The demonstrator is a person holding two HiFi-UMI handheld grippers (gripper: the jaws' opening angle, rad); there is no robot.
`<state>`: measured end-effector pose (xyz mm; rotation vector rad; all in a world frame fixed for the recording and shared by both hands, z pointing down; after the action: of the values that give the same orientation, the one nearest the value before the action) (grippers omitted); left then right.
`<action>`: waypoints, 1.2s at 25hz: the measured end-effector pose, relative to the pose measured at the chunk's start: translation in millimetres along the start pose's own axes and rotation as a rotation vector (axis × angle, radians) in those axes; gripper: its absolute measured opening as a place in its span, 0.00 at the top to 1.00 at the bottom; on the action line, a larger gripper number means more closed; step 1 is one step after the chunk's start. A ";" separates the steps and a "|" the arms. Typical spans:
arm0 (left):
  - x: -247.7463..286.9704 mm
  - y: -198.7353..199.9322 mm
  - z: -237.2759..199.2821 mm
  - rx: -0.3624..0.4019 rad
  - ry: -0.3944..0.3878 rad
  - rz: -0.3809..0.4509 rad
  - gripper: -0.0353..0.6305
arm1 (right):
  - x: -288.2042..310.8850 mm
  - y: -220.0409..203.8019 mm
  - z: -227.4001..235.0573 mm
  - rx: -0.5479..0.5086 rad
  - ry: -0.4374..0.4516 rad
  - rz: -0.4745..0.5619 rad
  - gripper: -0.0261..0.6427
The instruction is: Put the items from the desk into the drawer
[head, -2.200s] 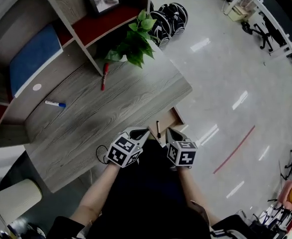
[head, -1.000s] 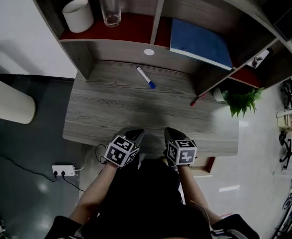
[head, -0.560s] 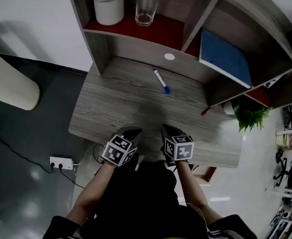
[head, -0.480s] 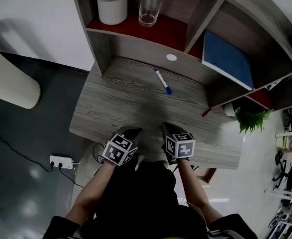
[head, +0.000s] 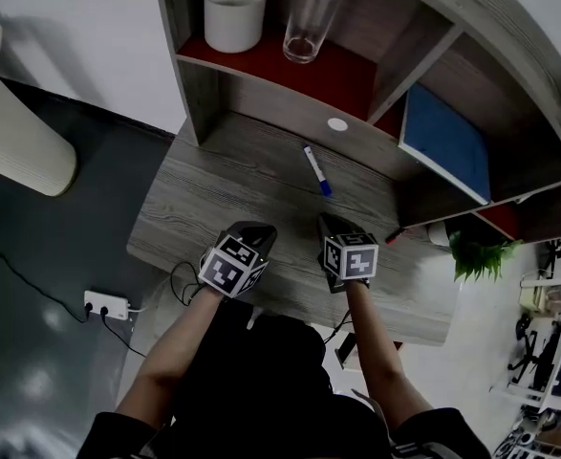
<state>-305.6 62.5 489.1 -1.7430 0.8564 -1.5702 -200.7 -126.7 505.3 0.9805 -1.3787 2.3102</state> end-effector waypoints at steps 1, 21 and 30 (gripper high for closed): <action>2.8 2.7 -3.1 -0.004 0.010 0.005 0.91 | 4.8 5.7 3.7 -0.007 -0.001 -0.003 0.92; 13.8 -3.5 -25.1 -0.113 0.092 0.015 0.91 | 84.1 48.0 42.4 -0.100 -0.035 -0.128 0.67; 11.7 -9.6 -23.6 -0.130 0.082 0.016 0.91 | 87.3 47.6 29.3 -0.118 -0.045 -0.160 0.87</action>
<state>-327.8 57.9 505.8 -1.7672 1.0309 -1.6165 -278.5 -184.7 541.6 1.0703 -1.3828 2.0791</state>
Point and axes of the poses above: the fingertips, and each gripper's own axes: x forward along the fingers, z to its right, y out of its top, the point moved 10 cm from there along -x, backward along the fingers, and after that the axes turned 14 degrees about x, right-handed, at the moved point
